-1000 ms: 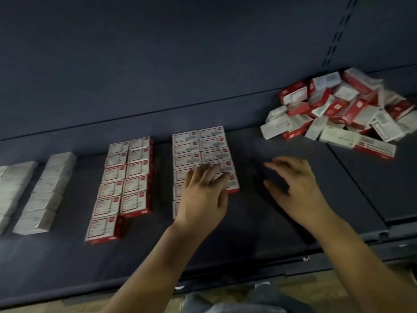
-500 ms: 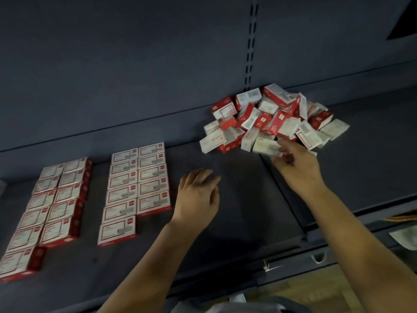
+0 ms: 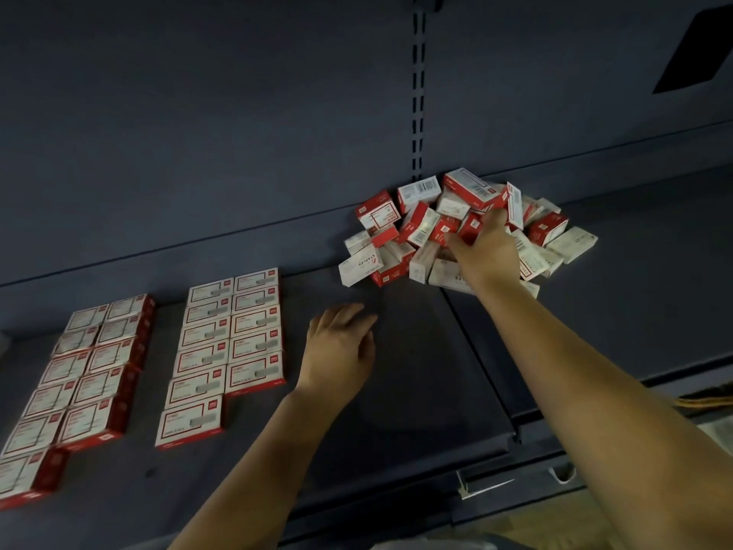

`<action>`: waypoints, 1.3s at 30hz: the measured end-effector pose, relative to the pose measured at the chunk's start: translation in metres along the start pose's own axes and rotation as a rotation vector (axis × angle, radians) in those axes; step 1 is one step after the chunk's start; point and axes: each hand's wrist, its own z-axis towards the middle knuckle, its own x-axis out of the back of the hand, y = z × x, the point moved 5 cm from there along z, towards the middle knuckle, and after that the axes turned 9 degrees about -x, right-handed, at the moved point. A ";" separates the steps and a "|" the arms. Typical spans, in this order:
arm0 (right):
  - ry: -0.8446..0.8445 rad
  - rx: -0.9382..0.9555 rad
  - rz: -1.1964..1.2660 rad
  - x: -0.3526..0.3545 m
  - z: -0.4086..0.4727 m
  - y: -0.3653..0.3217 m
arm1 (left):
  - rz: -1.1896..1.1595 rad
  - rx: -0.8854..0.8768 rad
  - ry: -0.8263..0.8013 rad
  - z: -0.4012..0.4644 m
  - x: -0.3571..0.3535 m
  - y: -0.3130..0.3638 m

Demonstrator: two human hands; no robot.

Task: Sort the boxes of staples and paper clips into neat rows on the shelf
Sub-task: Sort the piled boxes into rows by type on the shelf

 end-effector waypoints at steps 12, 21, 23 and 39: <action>-0.215 -0.082 0.290 0.002 -0.046 0.035 | -0.154 0.050 0.023 -0.014 -0.007 -0.002; -0.513 -0.019 0.404 -0.012 -0.104 0.030 | -0.369 0.065 0.112 -0.025 0.000 0.002; -0.542 -0.010 0.425 -0.014 -0.111 0.026 | -0.416 0.065 0.118 -0.027 0.004 0.003; -0.656 -0.002 0.539 -0.020 -0.136 0.002 | -1.019 0.279 0.144 -0.038 0.037 0.009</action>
